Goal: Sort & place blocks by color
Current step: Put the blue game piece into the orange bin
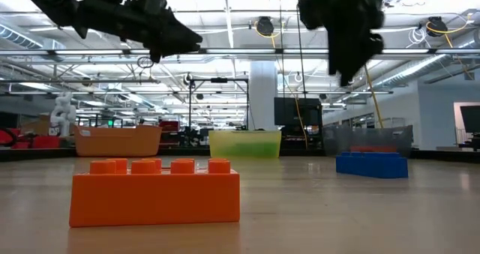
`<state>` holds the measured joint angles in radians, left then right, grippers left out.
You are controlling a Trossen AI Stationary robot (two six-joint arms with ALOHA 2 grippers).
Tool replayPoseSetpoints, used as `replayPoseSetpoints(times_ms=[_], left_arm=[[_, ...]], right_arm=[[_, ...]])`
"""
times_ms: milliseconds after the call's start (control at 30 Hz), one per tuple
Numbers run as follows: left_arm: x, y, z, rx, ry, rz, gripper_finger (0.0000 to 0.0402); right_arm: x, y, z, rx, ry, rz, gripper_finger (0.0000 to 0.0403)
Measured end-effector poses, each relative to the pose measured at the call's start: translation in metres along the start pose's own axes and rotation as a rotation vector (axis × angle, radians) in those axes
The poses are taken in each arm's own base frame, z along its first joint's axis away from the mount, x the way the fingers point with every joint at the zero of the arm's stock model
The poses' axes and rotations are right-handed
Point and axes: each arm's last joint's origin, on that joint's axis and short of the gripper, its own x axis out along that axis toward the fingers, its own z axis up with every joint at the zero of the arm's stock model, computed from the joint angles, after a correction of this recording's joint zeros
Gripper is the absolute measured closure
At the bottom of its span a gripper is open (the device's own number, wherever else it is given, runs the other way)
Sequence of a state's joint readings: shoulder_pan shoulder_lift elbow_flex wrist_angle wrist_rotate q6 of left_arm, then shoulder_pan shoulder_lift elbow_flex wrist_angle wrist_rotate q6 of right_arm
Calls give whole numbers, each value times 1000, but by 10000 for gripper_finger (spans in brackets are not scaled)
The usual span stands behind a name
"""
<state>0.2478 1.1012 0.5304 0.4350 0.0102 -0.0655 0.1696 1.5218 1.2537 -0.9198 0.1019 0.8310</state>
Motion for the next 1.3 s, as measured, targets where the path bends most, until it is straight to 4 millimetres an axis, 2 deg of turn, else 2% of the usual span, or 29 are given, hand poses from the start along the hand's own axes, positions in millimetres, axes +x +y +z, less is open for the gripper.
replayPoseSetpoints(times_ms=[133,333,533,967,1300], left_arm=[[-2,0,1,9,2,-1,245],[-2,-1,-5,10,58,-42,245],[-2,-2,-10,6,111,-44,245],[-4,-18,-17,9,178,-119,245],[-5,-28,-20,3,210,-160,245]], right_arm=[[19,8,-6,105,102,-24,166],[47,26,-8,187,180,36,166],[68,27,-13,228,256,-30,166],[92,29,-18,254,295,-104,167],[98,26,-28,247,318,-134,167]])
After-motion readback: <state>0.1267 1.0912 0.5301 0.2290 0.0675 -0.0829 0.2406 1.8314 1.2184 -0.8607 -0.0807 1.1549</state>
